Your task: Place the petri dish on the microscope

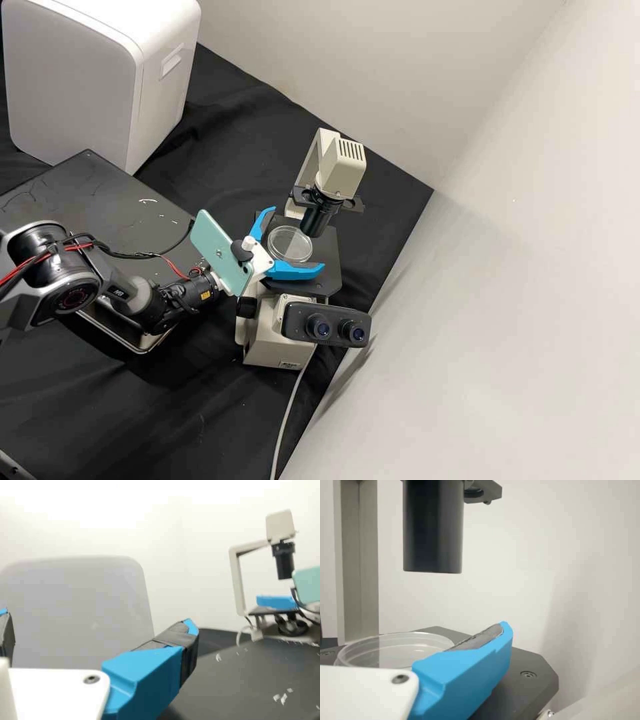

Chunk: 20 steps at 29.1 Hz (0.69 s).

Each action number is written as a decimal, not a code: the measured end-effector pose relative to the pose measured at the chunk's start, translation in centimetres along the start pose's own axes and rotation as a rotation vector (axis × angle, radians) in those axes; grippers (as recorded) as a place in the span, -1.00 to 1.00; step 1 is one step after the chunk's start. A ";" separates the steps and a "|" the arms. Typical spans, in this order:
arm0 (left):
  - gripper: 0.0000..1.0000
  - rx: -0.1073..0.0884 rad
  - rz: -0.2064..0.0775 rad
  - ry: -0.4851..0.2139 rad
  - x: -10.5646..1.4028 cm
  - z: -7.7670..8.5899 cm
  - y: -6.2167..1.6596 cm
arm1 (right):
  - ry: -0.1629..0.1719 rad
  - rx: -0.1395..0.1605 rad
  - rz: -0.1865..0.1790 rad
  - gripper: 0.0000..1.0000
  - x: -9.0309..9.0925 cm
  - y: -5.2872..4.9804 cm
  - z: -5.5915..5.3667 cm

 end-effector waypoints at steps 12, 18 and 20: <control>1.00 -0.067 0.042 -0.007 -0.1 -0.4 0.56 | -0.030 0.013 0.006 1.00 -2.4 0.0 -0.5; 1.00 -0.067 0.042 -0.007 -0.1 -0.4 0.56 | -0.019 0.045 0.041 1.00 -4.7 -0.3 -0.1; 1.00 -0.067 0.042 -0.007 -0.1 -0.4 0.56 | -0.011 0.101 0.050 1.00 -5.5 -0.4 0.1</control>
